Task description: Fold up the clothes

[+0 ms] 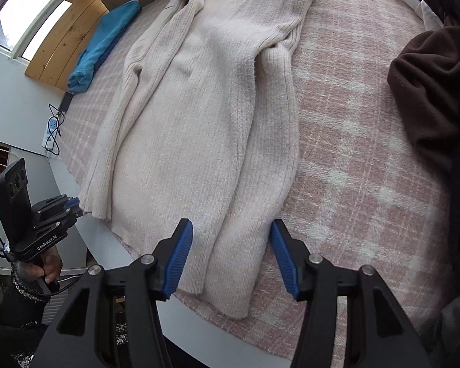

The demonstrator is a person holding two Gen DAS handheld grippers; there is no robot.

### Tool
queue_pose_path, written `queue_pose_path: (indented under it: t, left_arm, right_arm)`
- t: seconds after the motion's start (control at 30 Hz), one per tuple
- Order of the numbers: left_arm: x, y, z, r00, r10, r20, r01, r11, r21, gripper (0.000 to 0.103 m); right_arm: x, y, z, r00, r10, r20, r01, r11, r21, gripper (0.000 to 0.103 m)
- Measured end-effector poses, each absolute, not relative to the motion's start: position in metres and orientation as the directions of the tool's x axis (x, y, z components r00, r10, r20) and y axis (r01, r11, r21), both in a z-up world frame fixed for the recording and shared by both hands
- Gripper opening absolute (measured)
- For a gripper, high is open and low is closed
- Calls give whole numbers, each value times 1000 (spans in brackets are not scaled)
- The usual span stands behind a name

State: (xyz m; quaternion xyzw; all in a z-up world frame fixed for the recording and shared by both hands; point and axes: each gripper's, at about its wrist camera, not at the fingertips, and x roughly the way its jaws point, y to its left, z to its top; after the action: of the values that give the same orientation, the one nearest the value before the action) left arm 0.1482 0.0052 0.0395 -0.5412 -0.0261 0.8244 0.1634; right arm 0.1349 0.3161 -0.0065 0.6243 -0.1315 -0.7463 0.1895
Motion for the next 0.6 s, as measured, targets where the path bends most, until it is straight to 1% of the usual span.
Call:
queue_pose_path:
  t: [0.03,0.07,0.13,0.23,0.3,0.37,0.5,0.6]
  left_arm:
    - [150,0,48,-377,299,-877,-235,-946,-222,8]
    - [151,-10,61,-398,301,-867,-219,-949,-229,8]
    - [156,-30,89,-450,296,-843,-203,-953,-226,7]
    - [158,-45,114,-496,266,-827,-208,-961,-185,8]
    - [158,-43,105,-488,247,-837,-225,-962,-153,8]
    - [160,-41,82,-438,232,-869,-239,-961,-136,8]
    - [165,-26,65,-383,204,-901,-270,-958,-102,9]
    - [168,-14,52,-343,181,-922,-294,-953,-78,12]
  right_arm:
    - [134,314,-6,-142,-463,-875,117,-885,450,4]
    - [135,317,-1,-150,-502,-852,100,-865,492,5]
    - [138,324,10,-174,-586,-792,60,-809,585,5]
    - [147,333,26,-214,-676,-705,34,-726,687,4]
    - [150,334,18,-213,-671,-710,16,-729,684,4]
    - [156,328,0,-184,-634,-751,-11,-763,646,4]
    - [158,312,-17,-138,-557,-819,13,-828,561,5]
    - [157,308,2,-103,-520,-848,67,-854,515,10]
